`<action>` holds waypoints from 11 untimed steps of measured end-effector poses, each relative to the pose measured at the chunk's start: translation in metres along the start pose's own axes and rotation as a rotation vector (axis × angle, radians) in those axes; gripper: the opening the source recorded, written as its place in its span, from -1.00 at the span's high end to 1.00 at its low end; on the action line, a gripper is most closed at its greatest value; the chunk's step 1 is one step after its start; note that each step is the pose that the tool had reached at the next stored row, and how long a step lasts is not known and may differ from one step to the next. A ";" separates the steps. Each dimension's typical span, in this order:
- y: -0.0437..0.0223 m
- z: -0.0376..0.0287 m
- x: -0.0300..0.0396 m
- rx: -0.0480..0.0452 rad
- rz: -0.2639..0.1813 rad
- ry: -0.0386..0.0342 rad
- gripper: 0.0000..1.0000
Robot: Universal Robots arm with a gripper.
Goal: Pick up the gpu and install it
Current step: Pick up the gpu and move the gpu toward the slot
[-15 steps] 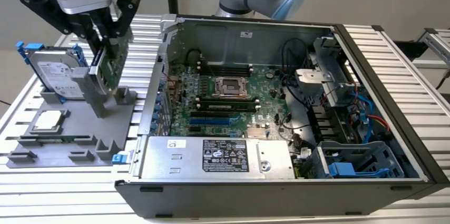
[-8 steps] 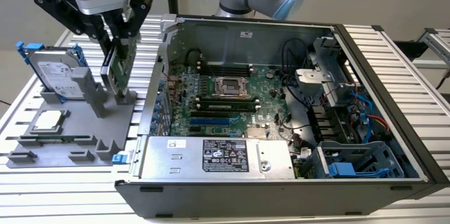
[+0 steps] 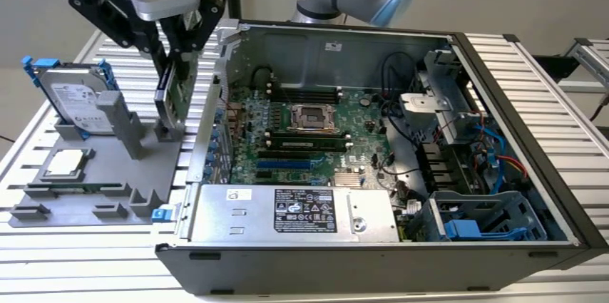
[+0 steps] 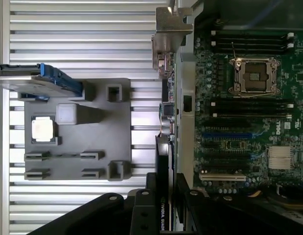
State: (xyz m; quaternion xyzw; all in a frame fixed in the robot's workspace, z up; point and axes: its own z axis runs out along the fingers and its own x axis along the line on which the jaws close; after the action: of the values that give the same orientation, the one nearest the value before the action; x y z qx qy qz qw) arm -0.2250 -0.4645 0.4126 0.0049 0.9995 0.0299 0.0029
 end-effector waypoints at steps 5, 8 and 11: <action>0.0002 0.0000 -0.0107 0.0000 0.000 0.0000 1.00; 0.0002 0.0000 -0.0175 0.0000 0.000 0.0000 1.00; 0.0003 0.0000 -0.0241 0.0000 0.000 0.0001 1.00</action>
State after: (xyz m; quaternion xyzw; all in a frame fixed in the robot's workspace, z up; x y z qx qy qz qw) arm -0.2009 -0.4644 0.4128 0.0050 0.9995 0.0299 0.0029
